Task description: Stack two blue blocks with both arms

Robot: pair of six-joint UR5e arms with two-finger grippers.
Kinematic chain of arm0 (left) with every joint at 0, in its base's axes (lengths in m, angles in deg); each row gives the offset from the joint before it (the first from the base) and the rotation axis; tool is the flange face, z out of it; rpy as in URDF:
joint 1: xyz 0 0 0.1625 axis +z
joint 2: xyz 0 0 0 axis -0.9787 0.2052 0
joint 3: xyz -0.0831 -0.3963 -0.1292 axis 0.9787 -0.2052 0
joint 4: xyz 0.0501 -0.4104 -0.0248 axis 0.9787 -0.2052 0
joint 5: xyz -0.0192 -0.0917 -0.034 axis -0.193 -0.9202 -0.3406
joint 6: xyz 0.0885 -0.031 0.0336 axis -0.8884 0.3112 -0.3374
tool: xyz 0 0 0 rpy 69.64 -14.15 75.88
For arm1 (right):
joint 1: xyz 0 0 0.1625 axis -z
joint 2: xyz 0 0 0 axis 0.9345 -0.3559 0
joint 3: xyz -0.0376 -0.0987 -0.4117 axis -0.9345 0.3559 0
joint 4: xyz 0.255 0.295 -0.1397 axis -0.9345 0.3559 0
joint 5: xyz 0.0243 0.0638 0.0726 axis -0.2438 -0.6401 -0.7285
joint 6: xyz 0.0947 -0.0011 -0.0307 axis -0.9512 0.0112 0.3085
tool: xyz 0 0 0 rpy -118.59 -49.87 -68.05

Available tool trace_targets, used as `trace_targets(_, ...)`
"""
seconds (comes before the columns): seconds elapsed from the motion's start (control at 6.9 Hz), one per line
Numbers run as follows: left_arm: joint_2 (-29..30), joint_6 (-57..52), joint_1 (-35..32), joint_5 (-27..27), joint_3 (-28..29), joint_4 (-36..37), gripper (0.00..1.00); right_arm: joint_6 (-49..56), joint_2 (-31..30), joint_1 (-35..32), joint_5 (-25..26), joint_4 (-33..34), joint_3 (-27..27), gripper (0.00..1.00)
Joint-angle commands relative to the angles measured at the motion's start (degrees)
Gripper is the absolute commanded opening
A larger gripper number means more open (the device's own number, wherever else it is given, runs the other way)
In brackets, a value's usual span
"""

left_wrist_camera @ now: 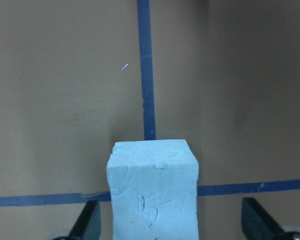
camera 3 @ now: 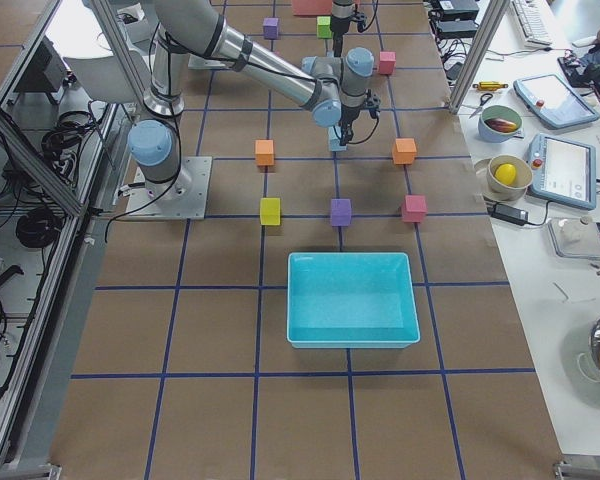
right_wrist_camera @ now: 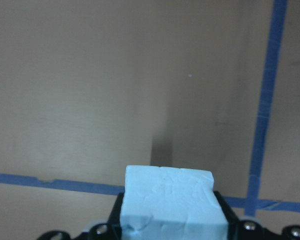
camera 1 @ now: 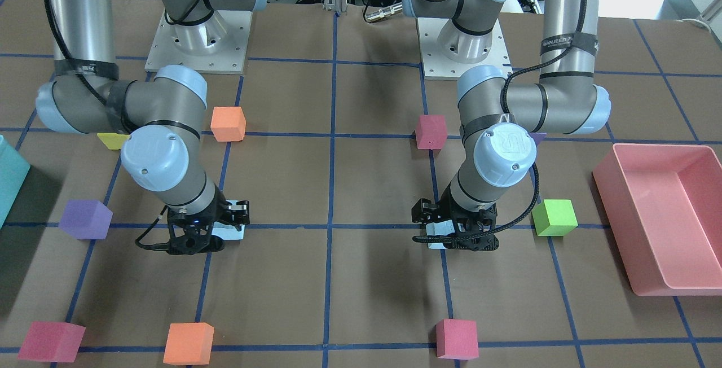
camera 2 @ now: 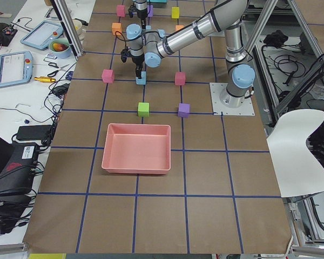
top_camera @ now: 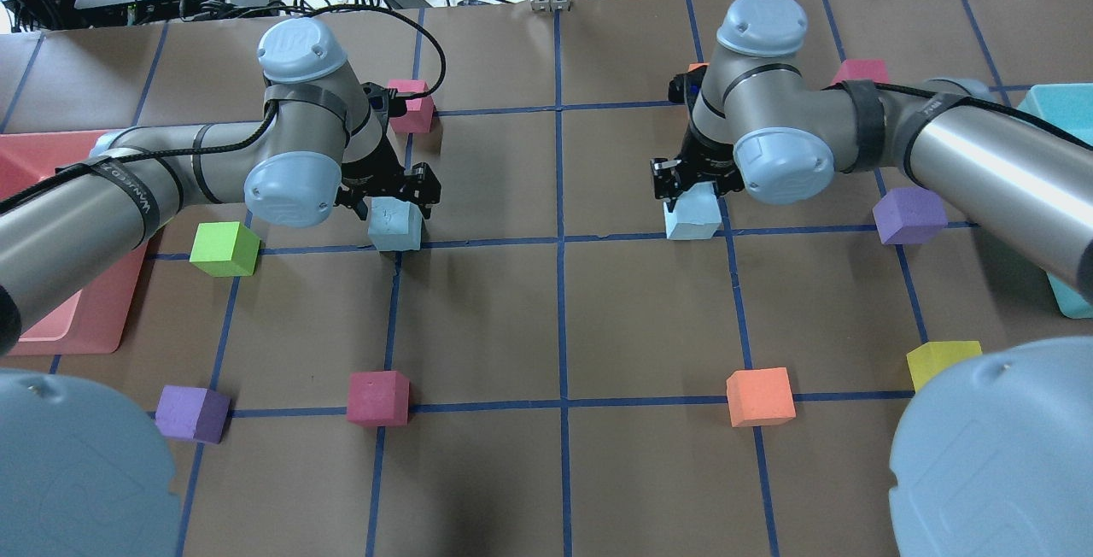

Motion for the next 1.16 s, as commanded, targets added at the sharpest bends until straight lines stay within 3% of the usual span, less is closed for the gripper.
trace_targets(0.0,0.9,-0.2,0.0,0.2,-0.7,0.4,0.99,-11.9,3.1,-9.8,-1.3,-0.5,3.6,0.43)
trace_targets(0.14,1.0,-0.3,0.1,0.1,-0.8,0.5,0.68,-17.4,6.1,-13.1,-1.3,5.2,4.5,0.46)
trace_targets(0.29,1.3,-0.3,0.3,0.0,-0.2,0.6,0.29,-18.7,8.0,-14.0,-1.3,6.4,6.0,0.47)
trace_targets(0.43,1.4,-0.2,0.4,0.0,0.1,1.4,0.26,-18.6,8.4,-14.1,-1.3,6.5,6.4,0.47)
trace_targets(0.72,1.0,-0.1,0.4,-0.1,0.6,2.0,0.25,-18.1,8.6,-13.8,-1.0,5.8,6.7,1.0)
trace_targets(1.01,-1.1,0.7,-1.0,-0.8,4.4,-3.4,0.26,-15.9,1.3,-10.2,-0.9,0.5,7.9,1.0)
